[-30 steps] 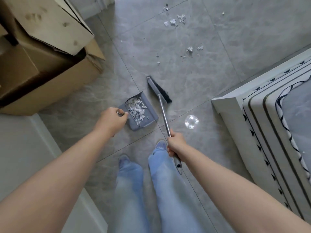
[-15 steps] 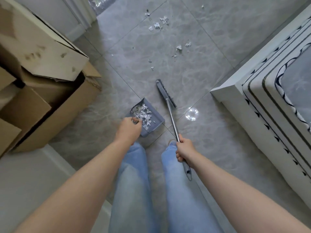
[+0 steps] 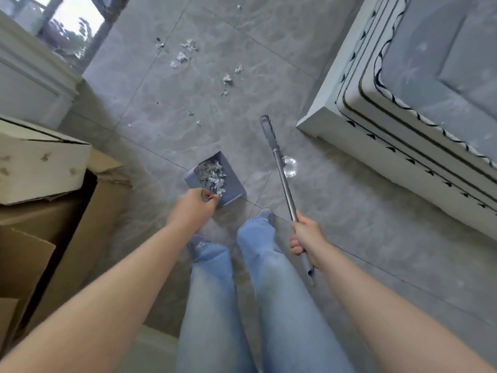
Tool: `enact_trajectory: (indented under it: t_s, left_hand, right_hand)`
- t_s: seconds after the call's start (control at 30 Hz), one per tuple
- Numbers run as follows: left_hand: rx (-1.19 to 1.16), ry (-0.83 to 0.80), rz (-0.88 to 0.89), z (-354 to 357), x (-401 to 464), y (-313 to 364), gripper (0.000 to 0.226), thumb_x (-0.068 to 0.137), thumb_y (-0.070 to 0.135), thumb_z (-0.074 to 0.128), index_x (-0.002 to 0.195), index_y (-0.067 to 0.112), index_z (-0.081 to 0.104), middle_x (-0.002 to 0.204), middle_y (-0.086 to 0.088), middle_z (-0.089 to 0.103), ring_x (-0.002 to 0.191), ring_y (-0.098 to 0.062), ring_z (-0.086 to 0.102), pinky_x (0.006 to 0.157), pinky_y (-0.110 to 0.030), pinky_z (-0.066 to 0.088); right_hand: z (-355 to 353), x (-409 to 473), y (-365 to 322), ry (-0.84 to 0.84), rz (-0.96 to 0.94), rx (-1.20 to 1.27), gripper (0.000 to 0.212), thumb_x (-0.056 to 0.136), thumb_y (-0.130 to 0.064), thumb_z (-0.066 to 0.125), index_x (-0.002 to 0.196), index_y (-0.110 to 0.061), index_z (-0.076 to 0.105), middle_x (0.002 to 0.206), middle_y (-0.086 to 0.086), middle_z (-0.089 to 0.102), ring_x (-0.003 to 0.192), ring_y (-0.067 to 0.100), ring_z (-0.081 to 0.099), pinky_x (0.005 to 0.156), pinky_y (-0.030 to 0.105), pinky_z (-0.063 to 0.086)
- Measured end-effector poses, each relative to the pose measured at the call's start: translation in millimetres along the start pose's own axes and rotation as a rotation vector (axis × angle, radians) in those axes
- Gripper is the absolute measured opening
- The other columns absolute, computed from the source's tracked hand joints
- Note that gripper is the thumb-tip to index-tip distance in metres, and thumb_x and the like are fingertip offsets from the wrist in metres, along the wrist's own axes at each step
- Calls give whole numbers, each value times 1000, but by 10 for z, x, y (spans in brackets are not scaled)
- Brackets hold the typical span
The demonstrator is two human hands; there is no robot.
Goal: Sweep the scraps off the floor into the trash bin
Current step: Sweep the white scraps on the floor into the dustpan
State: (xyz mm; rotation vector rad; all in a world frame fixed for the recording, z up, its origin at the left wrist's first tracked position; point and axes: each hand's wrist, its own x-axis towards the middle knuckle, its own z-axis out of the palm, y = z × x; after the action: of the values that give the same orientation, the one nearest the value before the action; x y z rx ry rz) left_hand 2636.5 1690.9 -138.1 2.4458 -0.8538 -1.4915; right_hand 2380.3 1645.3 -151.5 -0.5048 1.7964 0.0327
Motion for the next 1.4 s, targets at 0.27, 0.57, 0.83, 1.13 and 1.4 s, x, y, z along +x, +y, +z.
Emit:
enact_trajectory:
  t_s: [0.27,0.57,0.83,1.13,1.4]
  left_hand:
    - [43,-7,50,37,380,530,23,94,37,56,86,15,61,57,-10,56,40,-23,47,41,-27,44]
    - [244,-100,68,147,469,1142,24,97,40,52,79,24,57,58,-10,57,37,-25,47,38,-22,39]
    - [342,-126,132,355,661,1729,28,98,37,51,81,19,64,57,-11,56,40,-26,47,35,-23,37]
    - [382,-108,74,306,728,1769,41,98,38,51,80,2,62,56,-11,51,38,-25,44,37,-27,40]
    - [377,-117,129,275,749,1717,44,98,35,53,76,-2,61,57,-11,53,49,-27,45,44,-28,37]
  right_hand:
    - [-79,509,-163,18,67,-249,58,92,-7,31,145,-29,41,65,9,51,35,18,38,33,19,30]
    - [-1005,12,167,-86,110,123,49,103,-14,37,145,-39,37,46,-6,23,32,7,22,34,13,19]
    - [-1580,1231,-623,231,200,87,53,97,-7,34,146,-27,41,81,4,48,45,18,35,32,19,28]
    - [-876,697,-532,-95,88,-11,57,98,-7,36,148,-33,36,75,3,51,43,15,38,38,22,31]
    - [-936,782,-758,-4,9,-135,56,98,-12,35,148,-38,33,90,4,58,45,18,48,37,23,37]
